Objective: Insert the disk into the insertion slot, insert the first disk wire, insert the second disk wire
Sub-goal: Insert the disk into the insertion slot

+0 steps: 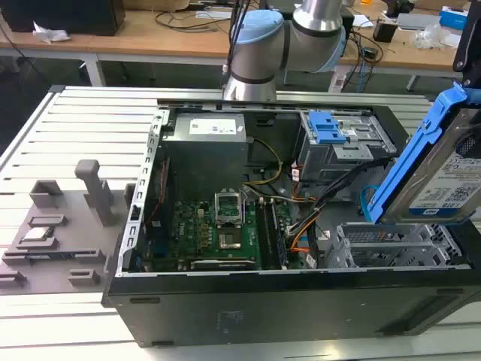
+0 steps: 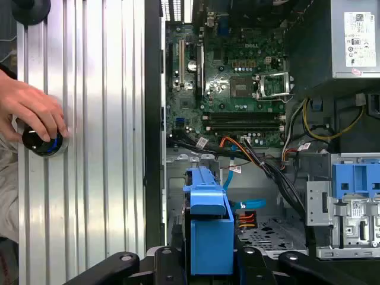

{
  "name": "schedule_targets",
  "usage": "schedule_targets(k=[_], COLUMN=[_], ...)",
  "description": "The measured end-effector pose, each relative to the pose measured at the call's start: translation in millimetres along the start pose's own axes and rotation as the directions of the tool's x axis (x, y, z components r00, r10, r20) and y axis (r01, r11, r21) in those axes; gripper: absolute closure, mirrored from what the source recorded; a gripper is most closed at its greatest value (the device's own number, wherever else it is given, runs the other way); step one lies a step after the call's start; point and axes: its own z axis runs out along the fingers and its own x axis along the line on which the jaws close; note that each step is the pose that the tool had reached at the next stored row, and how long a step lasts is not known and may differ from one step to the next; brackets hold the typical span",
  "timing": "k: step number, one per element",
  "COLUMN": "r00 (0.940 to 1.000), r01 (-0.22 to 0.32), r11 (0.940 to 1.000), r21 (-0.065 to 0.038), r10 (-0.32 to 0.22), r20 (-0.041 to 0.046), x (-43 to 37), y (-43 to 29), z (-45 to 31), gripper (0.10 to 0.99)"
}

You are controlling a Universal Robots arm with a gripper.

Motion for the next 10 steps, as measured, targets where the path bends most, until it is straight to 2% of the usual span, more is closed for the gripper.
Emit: schedule_targets(k=[1,3,10], r00=[1.0,1.0,1.0], r01=[0.0,0.0,0.0], r11=[1.0,1.0,1.0], r21=[0.0,0.0,0.0], r10=[0.0,0.0,0.0], r20=[0.0,0.0001,0.0002], x=[0.0,-0.7,-1.9], y=[0.4,0.3,-0.1], z=[2.5,12.3,22.8], gripper=[0.725,0.725,0.725])
